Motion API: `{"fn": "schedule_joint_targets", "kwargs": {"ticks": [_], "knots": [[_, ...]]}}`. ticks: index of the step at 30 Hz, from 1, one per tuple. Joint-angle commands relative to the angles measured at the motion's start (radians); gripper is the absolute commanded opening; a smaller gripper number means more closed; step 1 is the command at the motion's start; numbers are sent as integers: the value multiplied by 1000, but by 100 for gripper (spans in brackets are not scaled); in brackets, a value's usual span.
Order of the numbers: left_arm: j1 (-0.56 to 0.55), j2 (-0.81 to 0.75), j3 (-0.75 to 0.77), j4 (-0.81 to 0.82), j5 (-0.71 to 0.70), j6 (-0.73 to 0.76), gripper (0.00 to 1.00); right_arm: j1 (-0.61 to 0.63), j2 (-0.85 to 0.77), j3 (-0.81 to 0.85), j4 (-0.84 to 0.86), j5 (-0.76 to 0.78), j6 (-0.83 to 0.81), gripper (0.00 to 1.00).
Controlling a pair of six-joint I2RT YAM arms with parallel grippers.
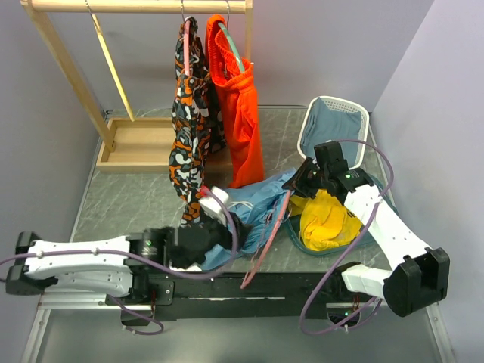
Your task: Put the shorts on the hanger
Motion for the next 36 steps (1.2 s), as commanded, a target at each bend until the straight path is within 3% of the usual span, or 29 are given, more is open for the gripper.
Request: {"fn": "schedule_joint_targets", "kwargs": {"ticks": [1, 4, 10, 18, 23, 28, 32, 33, 36], "knots": [[197, 0, 39, -240, 182, -247, 63, 6, -54, 17, 110, -92, -35, 0], [296, 83, 28, -280, 289, -285, 61, 8, -83, 15, 149, -108, -17, 0], [353, 218, -1, -216, 413, -325, 53, 11, -117, 34, 158, -92, -12, 0], [356, 336, -74, -76, 404, -455, 42, 11, -142, 12, 184, -98, -20, 0], [353, 399, -134, 97, 426, -515, 47, 11, -165, -17, 198, -91, -35, 0], [341, 468, -123, 65, 313, -543, 43, 11, -195, -47, 221, -92, -26, 0], [329, 466, -203, 75, 274, -616, 16, 5, -218, -37, 227, -40, -6, 0], [321, 435, -229, 89, 274, -633, 4, -1, -221, -31, 229, -30, 5, 0], [275, 363, -315, 140, 269, -676, 1, -15, -221, 12, 259, 9, 52, 0]]}}
